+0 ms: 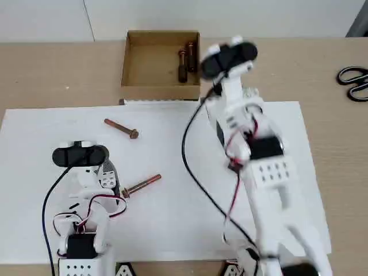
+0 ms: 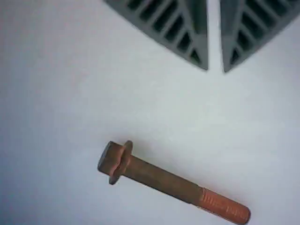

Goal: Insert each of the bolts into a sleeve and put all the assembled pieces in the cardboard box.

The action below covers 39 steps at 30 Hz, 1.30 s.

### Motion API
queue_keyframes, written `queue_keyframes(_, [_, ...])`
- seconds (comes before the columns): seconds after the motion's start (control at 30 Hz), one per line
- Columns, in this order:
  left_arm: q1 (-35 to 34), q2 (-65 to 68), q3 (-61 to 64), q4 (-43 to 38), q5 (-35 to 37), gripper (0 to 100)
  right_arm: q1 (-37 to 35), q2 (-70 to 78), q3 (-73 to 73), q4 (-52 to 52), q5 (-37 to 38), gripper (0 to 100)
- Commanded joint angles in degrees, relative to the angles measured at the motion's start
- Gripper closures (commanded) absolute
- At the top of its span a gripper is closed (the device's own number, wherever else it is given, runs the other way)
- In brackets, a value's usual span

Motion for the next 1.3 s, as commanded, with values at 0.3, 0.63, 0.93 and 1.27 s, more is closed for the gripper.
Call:
queue_keyframes(0.3, [0.3, -0.2, -0.1, 0.1, -0.4, 99, -3.3, 46.6, -50.6, -2.1, -1.1, 99.6])
queue_keyframes(0.63, [0.3, -0.2, -0.1, 0.1, -0.4, 99, -5.3, 70.3, -76.0, -1.6, -0.4, 99.5])
queue_keyframes(0.93, [0.3, -0.2, -0.1, 0.1, -0.4, 99, -5.2, 74.9, -79.8, 8.1, 3.7, 85.0])
queue_keyframes(1.27, [0.3, -0.2, -0.1, 0.1, -0.4, 99, -3.6, 74.4, -86.3, 22.4, 3.6, 84.0])
